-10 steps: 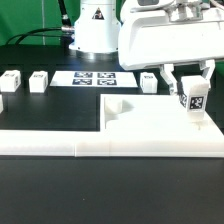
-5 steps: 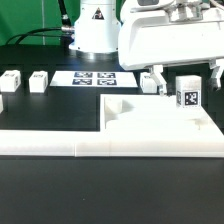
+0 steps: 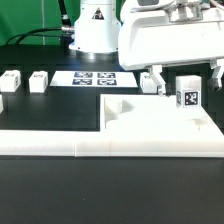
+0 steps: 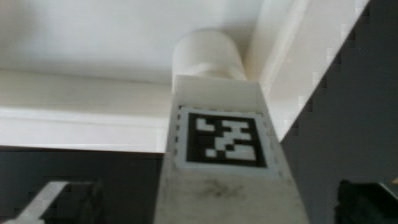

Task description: Assemble square table

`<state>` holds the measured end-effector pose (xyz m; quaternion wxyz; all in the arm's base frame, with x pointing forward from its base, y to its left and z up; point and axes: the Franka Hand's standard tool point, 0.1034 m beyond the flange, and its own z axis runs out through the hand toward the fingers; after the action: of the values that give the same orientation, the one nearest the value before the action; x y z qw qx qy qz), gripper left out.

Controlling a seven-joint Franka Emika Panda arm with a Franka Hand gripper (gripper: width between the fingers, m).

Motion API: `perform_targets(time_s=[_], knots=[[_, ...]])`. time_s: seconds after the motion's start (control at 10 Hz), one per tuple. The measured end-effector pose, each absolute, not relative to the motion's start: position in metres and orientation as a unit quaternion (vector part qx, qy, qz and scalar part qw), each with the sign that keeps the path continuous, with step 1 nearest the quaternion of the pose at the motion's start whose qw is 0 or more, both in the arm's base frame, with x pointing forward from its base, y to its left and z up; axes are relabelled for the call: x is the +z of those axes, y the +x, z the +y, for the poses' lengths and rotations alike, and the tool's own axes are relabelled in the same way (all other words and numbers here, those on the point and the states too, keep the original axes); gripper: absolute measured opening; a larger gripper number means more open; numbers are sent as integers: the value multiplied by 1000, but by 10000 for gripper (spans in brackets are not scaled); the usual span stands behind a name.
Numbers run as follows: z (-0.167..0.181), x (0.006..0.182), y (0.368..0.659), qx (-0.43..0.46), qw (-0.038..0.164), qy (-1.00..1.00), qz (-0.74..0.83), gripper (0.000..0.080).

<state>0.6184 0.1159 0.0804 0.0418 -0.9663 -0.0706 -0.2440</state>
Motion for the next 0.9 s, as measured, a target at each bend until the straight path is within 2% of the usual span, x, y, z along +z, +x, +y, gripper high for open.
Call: perform_targets(time_s=[0.3, 0.4, 0.5, 0.7, 0.9], knots=[[116, 80, 617, -234, 42, -969, -70, 649], [115, 85, 616, -195, 44, -977, -71, 649], [116, 96, 621, -198, 45, -977, -71, 649], [117, 92, 615, -119, 49, -989, -74, 649], [118, 96, 621, -48, 54, -994, -77, 649]])
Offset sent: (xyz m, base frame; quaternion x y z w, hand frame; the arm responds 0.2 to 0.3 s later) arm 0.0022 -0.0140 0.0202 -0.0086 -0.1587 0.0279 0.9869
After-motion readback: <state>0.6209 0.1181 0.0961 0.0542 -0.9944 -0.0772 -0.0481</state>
